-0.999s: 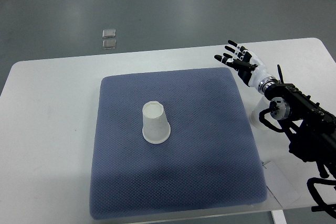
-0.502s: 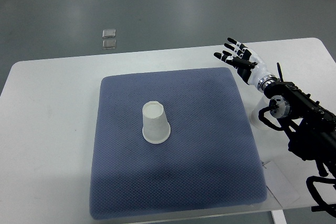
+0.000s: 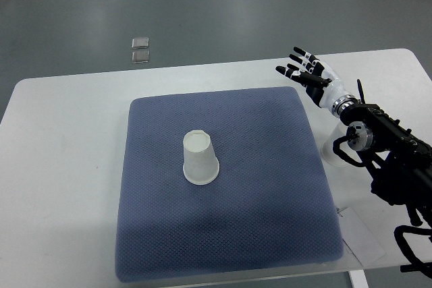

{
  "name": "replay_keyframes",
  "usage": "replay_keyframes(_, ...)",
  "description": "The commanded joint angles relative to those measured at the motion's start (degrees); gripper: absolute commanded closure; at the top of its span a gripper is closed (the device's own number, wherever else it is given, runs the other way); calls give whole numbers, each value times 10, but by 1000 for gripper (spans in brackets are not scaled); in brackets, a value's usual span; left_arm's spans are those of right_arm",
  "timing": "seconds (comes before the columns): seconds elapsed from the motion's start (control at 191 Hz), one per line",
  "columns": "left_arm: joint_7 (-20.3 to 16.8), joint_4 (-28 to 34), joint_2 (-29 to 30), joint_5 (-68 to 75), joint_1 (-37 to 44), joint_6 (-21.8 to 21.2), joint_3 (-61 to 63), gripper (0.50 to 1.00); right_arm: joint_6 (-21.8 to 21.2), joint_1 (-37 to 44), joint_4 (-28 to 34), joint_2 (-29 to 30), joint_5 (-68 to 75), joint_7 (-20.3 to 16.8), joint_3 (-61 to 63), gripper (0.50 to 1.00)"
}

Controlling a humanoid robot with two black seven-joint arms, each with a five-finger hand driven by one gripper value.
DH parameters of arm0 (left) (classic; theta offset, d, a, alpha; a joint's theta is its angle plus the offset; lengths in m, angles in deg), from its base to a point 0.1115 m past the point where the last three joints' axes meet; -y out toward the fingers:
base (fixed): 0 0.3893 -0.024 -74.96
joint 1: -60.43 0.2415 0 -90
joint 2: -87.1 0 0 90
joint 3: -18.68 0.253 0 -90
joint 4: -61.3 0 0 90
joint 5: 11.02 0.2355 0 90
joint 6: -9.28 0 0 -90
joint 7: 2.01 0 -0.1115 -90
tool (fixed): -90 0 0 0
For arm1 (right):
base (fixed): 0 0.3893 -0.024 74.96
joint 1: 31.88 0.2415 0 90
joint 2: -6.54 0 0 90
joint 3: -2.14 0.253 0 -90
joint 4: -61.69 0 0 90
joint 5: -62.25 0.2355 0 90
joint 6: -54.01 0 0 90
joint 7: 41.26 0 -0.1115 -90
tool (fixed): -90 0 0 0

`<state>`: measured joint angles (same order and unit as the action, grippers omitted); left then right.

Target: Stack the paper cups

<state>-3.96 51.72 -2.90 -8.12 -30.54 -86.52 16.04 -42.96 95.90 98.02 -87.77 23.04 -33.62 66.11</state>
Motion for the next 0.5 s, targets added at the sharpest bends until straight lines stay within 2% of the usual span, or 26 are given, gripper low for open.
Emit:
replay_keyframes(0.0, 0, 0, 0, 0, 0, 0, 0, 500, 1, 0, 1, 0, 0, 0, 0, 568)
replay_keyframes(0.33, 0, 0, 0, 0, 0, 0, 0, 500, 6, 6, 2, -4, -1, 3, -7, 570)
replay_keyframes(0.497, 0, 0, 0, 0, 0, 0, 0, 500, -6, 8, 35, -38, -1, 3, -31, 570)
